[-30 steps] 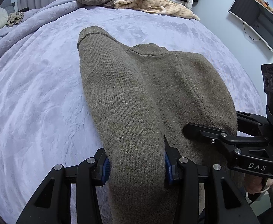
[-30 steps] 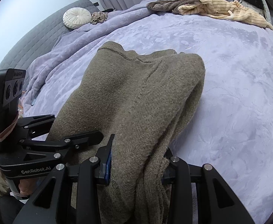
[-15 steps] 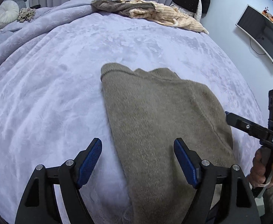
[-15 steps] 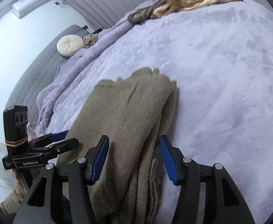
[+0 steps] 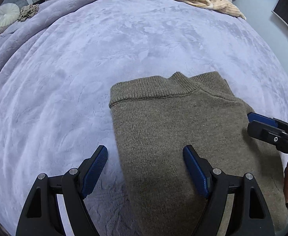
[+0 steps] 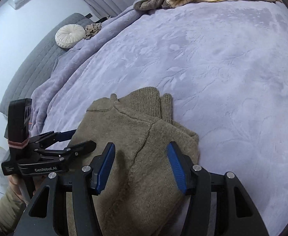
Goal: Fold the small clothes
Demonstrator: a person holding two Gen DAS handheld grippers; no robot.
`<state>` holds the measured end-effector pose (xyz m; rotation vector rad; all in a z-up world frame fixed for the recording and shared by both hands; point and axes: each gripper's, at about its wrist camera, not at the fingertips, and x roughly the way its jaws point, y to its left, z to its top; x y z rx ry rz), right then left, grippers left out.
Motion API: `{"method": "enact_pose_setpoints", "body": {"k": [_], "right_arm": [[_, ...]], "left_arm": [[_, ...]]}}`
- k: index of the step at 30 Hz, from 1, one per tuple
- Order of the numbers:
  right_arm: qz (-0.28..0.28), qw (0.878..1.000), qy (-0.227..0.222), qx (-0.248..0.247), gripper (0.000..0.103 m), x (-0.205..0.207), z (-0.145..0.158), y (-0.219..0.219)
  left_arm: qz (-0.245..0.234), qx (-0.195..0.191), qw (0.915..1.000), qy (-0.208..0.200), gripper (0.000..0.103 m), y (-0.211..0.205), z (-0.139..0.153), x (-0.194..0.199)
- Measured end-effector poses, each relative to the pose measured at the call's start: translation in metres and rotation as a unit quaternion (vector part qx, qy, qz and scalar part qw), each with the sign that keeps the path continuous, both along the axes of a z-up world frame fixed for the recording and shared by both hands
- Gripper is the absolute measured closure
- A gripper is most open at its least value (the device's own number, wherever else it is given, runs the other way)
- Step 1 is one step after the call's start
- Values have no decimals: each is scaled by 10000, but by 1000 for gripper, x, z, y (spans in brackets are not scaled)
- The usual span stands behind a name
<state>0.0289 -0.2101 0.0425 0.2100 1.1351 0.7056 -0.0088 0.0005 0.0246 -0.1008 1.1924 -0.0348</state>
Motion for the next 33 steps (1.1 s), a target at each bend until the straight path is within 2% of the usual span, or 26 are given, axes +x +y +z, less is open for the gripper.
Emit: {"method": "enact_pose_setpoints", "body": {"k": [4, 9, 12, 14, 16, 18, 22, 25, 27, 30, 32, 33], "right_arm": [[305, 9977, -496, -346, 43, -27, 28, 4], [1375, 9833, -1187, -146, 43, -108, 69, 7], [1910, 9730, -1279, -206, 43, -149, 69, 13], [2112, 9654, -1416, -586, 43, -167, 59, 18], [2139, 9601, -1474, -1031, 44, -177, 42, 16], [2071, 9602, -1449, -1188, 44, -178, 28, 5], [1926, 9695, -1321, -744, 44, -174, 20, -16], [1888, 9712, -1312, -626, 44, -174, 13, -22], [1835, 9716, -1330, -688, 44, -178, 21, -24], [1788, 9676, -1678, -598, 43, -183, 46, -27], [1756, 9667, -1765, -585, 33, -174, 52, -23], [1750, 9671, -1743, -619, 33, -167, 50, -18]], "left_arm": [[37, 58, 9999, -100, 23, 0, 15, -15], [-139, 165, 9992, -336, 23, -8, 38, -49], [-187, 168, 9991, -341, 23, -12, 43, -67], [-217, 199, 9989, -356, 23, -17, 44, -78], [-282, 209, 9988, -347, 23, -20, 41, -88], [-293, 214, 9988, -342, 23, -21, 37, -97], [-231, 150, 9989, -373, 22, -19, 30, -106], [-217, 142, 9990, -373, 20, -18, 31, -110], [-174, 141, 9988, -438, 20, -17, 40, -118], [-286, 307, 9972, -614, 20, -21, 50, -134], [-270, 408, 9974, -538, 20, -20, 43, -135], [-239, 385, 9977, -496, 20, -18, 39, -134]]}}
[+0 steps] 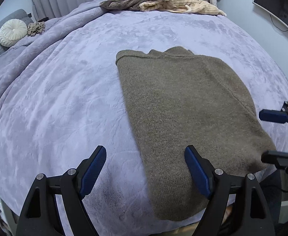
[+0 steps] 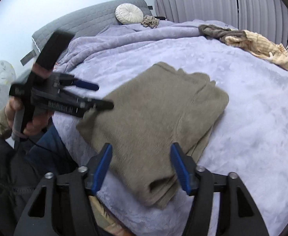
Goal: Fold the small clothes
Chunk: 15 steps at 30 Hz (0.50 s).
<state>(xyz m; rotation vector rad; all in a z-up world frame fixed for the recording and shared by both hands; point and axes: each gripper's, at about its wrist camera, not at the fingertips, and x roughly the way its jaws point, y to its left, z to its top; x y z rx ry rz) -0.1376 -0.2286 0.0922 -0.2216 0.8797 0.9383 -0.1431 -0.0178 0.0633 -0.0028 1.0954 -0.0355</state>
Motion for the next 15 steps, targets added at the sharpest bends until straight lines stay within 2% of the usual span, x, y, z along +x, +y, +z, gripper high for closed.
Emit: {"method": "enact_pose_setpoints", "body": {"k": [4, 8, 11, 15], "right_arm": [[-41, 9987, 466, -208, 34, 32, -29, 13], [-11, 9988, 454, -204, 34, 39, -41, 14], [-176, 9985, 357, -377, 34, 32, -29, 17], [-503, 9971, -100, -558, 32, 5, 1, 20]], "left_arm": [[187, -190, 9996, 96, 16, 7, -12, 3], [180, -132, 9997, 89, 15, 5, -18, 0], [257, -50, 9997, 33, 15, 3, -9, -2], [322, 121, 9994, -104, 15, -5, 12, -9]]}}
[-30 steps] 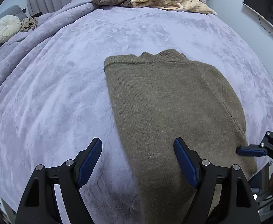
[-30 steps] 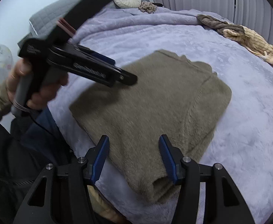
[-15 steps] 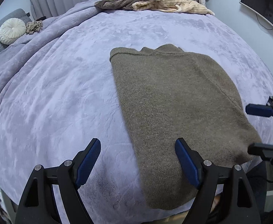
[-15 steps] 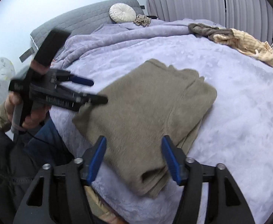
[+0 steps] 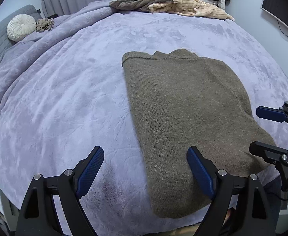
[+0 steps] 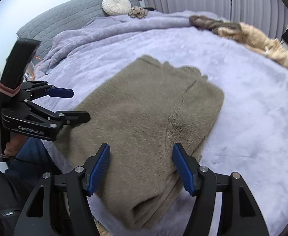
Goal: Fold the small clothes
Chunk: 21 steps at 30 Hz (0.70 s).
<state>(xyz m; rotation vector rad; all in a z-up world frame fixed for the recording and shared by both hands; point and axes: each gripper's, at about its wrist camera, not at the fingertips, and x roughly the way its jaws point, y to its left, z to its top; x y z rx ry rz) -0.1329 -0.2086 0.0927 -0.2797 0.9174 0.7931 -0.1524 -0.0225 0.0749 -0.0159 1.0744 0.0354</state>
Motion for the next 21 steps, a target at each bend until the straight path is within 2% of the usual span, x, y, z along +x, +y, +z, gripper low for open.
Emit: {"method": "enact_pose_setpoints", "body": {"k": [2, 8, 12, 16, 21], "right_arm": [[-306, 9994, -37, -179, 25, -10, 8, 0], [-882, 9955, 68, -337, 25, -27, 24, -5], [-971, 9938, 26, -539, 25, -30, 26, 2], [-986, 9935, -11, -571, 25, -31, 28, 1], [-1063, 9919, 26, -693, 25, -27, 27, -2]], "left_arm": [[52, 72, 10000, 0, 15, -4, 6, -2], [-45, 300, 9995, 22, 15, -27, 14, -6], [1, 278, 9996, 107, 15, -35, 16, -5], [69, 630, 9979, 162, 15, -38, 13, -5], [168, 364, 9991, 165, 15, -35, 13, -5]]}}
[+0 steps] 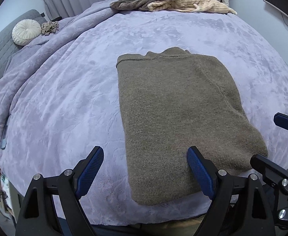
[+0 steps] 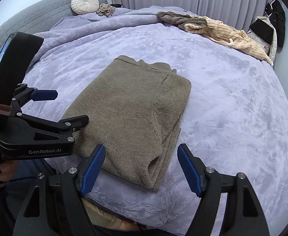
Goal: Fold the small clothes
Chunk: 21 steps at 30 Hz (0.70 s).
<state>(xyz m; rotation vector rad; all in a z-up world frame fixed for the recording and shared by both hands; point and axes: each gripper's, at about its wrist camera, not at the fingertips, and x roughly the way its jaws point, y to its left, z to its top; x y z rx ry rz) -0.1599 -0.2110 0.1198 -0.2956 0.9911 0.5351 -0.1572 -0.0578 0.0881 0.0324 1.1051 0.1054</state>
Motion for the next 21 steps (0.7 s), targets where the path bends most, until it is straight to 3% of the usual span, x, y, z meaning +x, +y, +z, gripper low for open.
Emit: {"method": "enact_pose_setpoints", "body": {"k": [8, 13, 21], "right_arm": [[-68, 9998, 100, -163, 25, 8, -4, 1], [-51, 9996, 158, -248, 25, 10, -6, 3], [-68, 9991, 197, -360, 25, 14, -4, 7]], "left_arm": [[184, -41, 9998, 69, 15, 3, 0, 5], [112, -257, 9996, 89, 15, 4, -2, 5], [-8, -255, 9997, 49, 15, 3, 0, 5]]}}
